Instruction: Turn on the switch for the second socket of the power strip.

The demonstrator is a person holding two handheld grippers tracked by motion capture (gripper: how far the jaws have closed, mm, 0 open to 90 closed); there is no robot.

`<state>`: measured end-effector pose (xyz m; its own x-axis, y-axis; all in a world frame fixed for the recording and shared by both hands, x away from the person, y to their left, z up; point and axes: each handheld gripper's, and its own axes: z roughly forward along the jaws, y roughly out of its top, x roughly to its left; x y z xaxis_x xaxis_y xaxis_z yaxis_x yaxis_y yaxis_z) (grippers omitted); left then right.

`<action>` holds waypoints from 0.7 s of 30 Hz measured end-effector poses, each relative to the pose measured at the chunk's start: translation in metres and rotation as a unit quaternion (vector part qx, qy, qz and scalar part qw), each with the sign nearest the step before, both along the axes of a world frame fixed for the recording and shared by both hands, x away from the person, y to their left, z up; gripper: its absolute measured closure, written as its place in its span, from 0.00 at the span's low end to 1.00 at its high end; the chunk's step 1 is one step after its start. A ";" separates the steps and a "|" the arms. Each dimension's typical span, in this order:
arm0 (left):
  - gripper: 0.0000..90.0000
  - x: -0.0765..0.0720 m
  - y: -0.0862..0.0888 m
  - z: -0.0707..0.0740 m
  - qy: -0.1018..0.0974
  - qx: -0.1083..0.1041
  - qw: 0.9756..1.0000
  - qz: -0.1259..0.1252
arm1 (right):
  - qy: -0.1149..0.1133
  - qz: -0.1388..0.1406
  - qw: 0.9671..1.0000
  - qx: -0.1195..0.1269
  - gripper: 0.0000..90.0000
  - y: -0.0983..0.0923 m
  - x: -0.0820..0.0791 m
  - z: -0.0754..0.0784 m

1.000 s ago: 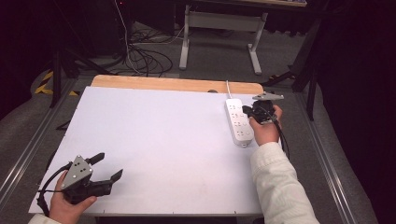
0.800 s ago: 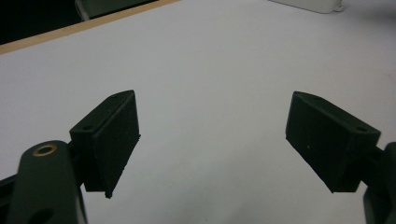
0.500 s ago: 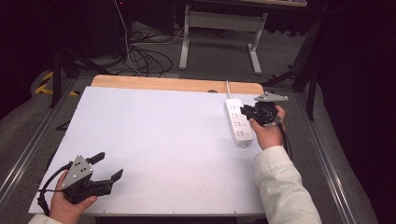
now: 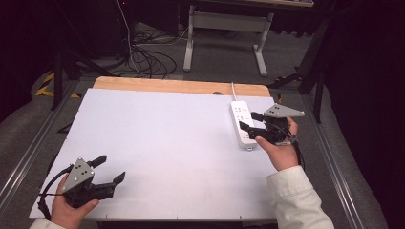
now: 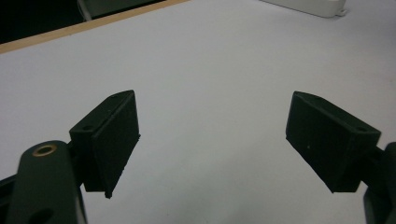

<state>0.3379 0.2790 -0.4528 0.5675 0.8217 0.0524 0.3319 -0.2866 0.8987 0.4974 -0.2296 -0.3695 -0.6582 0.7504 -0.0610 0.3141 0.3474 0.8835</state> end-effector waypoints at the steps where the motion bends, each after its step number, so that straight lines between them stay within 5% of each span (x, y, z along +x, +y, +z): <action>1: 0.20 0.000 0.000 0.000 0.000 0.000 1.000 0.000 | 0.001 0.006 1.000 0.002 0.42 0.001 -0.005 0.000; 21: 0.20 -0.002 0.001 0.002 -0.006 -0.009 1.000 -0.001 | 0.016 0.081 0.997 0.010 0.27 0.004 -0.068 -0.025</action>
<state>0.3363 0.2804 -0.4508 0.5682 0.8216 0.0448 0.3209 -0.2714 0.9074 0.4290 -0.2253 -0.3944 -0.7728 0.6342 -0.0248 0.2827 0.3789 0.8812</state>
